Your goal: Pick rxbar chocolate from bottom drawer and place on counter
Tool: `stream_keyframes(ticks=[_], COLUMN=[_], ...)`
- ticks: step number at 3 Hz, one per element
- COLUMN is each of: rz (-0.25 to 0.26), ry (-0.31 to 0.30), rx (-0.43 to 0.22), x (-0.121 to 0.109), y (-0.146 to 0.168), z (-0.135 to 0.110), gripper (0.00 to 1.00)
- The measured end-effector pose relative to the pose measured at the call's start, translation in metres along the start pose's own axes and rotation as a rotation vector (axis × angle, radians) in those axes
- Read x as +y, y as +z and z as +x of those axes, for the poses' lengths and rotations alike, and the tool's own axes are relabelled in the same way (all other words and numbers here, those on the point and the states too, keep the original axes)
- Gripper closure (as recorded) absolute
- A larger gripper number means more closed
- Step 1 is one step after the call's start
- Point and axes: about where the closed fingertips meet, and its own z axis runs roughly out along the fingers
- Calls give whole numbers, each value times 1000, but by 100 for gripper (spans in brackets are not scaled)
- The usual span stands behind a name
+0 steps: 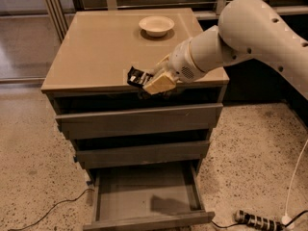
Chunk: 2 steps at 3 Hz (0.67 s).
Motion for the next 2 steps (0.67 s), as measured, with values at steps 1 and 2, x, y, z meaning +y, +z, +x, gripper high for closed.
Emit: stream_keyframes(ticks=[1, 2], rz=[18, 14], ry=[-34, -57], rx=[36, 76], x=[-12, -26], y=[4, 17], z=[-9, -9], gripper=[100, 100])
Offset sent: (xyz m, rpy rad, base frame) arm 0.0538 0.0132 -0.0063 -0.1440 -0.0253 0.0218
